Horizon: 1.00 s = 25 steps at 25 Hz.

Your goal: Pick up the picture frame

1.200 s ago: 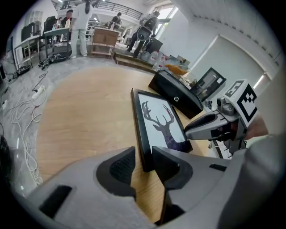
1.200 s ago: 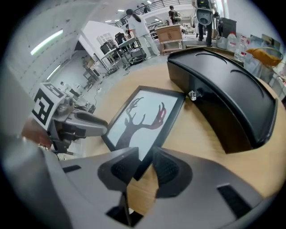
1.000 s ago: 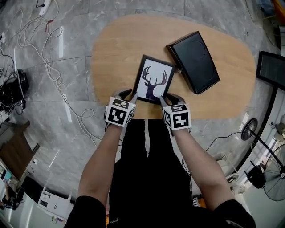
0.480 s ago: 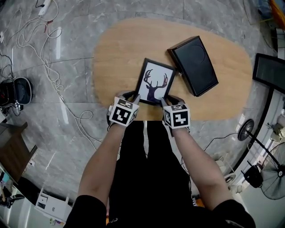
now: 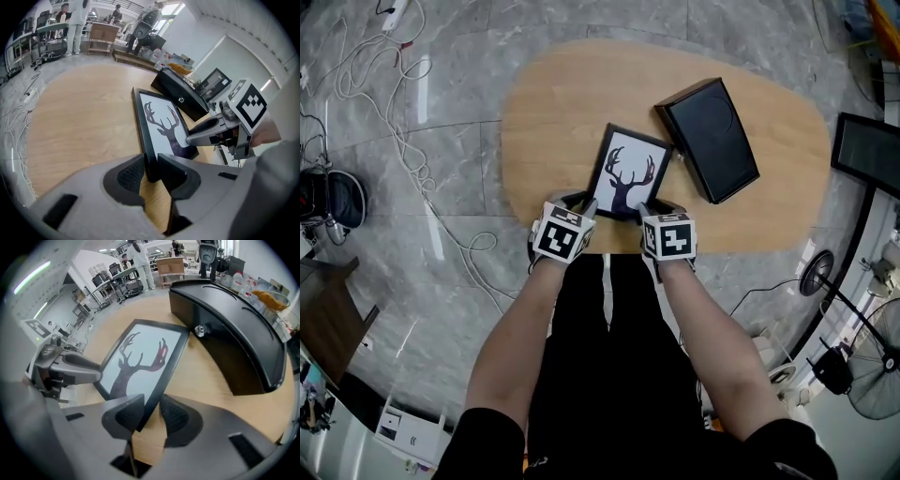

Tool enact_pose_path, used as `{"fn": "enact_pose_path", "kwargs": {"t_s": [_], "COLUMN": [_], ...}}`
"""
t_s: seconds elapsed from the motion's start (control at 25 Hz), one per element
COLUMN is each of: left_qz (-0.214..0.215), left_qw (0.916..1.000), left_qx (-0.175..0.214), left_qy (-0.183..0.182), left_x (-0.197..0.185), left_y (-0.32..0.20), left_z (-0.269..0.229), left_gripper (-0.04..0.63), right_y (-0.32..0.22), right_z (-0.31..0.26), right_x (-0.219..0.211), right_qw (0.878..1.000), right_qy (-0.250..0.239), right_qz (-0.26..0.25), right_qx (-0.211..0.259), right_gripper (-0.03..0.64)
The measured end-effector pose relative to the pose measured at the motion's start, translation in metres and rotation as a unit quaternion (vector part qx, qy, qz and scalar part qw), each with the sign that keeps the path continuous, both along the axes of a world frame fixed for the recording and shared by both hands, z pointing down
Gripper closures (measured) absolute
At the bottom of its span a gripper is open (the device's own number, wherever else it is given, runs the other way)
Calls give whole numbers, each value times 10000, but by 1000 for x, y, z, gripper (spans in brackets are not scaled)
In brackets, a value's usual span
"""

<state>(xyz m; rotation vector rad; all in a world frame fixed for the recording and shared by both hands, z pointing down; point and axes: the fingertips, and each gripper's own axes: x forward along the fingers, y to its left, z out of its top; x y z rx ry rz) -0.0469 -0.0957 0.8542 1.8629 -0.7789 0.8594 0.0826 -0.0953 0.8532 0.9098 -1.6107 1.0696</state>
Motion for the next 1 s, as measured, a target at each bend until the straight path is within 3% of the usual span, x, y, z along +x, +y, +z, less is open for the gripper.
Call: {"fn": "enact_pose_path", "kwargs": {"t_s": [0.24,0.52,0.84,1.0], "left_qz": [211,-47,-67,-175], "left_qw": [9993,9985,9989,9990], "left_qx": [-292,-534,-306,-323], "left_qy": [-113,-115,-345,-256], "left_x": [0,-2,-1,1], "left_y": [2,5,1,2], "left_z": [1,-2,-2,-2], "left_gripper": [492,491,486,488], "right_y": [-2,-12,-15,-15], "right_z": [0,-5,-1,-2], "right_x": [1,0,1,2], "right_qw": [9987,9989,9983,9987], "right_qy": [-182,-89,7,-22], "right_qz": [465,452,579,507], "right_qx": [-73,-24,17,-15], "right_gripper": [514,520,515,518]}}
